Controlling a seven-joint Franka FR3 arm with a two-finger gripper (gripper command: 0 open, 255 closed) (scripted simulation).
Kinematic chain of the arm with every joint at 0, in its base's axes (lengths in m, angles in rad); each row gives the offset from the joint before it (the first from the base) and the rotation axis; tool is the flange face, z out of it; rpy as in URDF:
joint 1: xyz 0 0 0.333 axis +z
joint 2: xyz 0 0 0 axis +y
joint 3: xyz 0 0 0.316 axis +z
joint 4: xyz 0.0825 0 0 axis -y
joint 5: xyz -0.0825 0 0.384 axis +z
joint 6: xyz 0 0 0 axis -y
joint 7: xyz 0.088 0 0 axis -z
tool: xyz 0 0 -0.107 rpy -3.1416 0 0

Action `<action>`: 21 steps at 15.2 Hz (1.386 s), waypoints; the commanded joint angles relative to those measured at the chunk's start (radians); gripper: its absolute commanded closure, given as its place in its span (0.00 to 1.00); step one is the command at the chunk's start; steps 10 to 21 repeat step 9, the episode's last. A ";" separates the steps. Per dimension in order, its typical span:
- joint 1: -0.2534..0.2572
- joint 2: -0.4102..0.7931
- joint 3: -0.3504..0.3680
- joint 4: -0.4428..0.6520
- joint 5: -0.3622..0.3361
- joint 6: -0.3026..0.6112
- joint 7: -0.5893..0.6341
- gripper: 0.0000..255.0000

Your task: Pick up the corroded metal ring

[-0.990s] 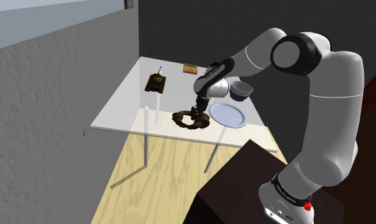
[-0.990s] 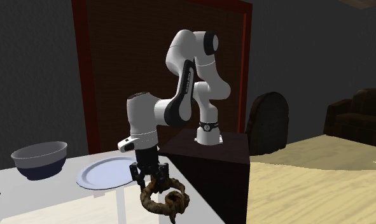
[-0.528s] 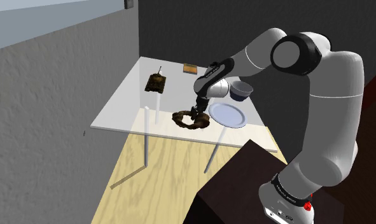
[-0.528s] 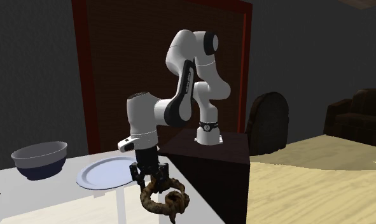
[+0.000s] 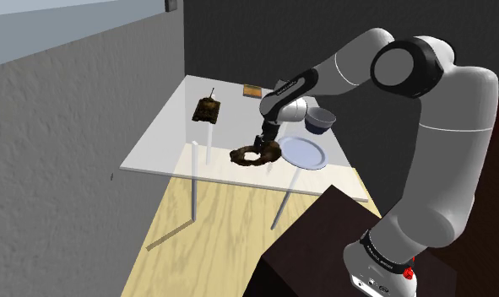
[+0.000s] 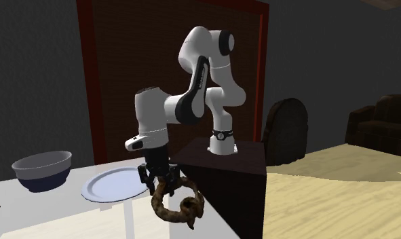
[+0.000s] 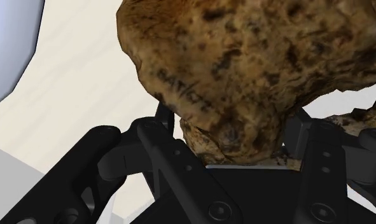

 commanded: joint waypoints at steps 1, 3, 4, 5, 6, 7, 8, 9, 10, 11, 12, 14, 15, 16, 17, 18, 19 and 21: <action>0.002 -0.023 -0.005 0.000 -0.008 -0.022 0.007 1.00; 0.005 -0.044 -0.010 -0.001 -0.015 -0.042 0.014 1.00; 0.006 -0.054 -0.012 -0.001 -0.019 -0.052 0.018 1.00; 0.008 -0.065 -0.014 0.000 -0.023 -0.062 0.022 1.00; 0.009 -0.075 -0.015 0.000 -0.027 -0.073 0.025 1.00; 0.010 -0.085 -0.017 0.001 -0.031 -0.083 0.029 1.00; 0.010 -0.087 -0.018 0.001 -0.031 -0.085 0.029 1.00; 0.010 -0.087 -0.018 0.001 -0.031 -0.085 0.029 1.00; 0.010 -0.087 -0.018 0.001 -0.031 -0.085 0.029 1.00; 0.010 -0.087 -0.018 0.001 -0.031 -0.085 0.029 1.00; 0.010 -0.087 -0.018 0.001 -0.031 -0.085 0.029 1.00; 0.010 -0.087 -0.018 0.001 -0.031 -0.085 0.029 1.00; 0.010 -0.087 -0.018 0.001 -0.031 -0.085 0.029 1.00; 0.010 -0.087 -0.018 0.001 -0.031 -0.085 0.029 1.00; 0.010 -0.087 -0.018 0.001 -0.031 -0.085 0.029 1.00; 0.010 -0.087 -0.018 0.001 -0.031 -0.085 0.029 1.00; 0.010 -0.087 -0.018 0.001 -0.031 -0.085 0.029 1.00; 0.010 -0.087 -0.018 0.001 -0.031 -0.085 0.029 1.00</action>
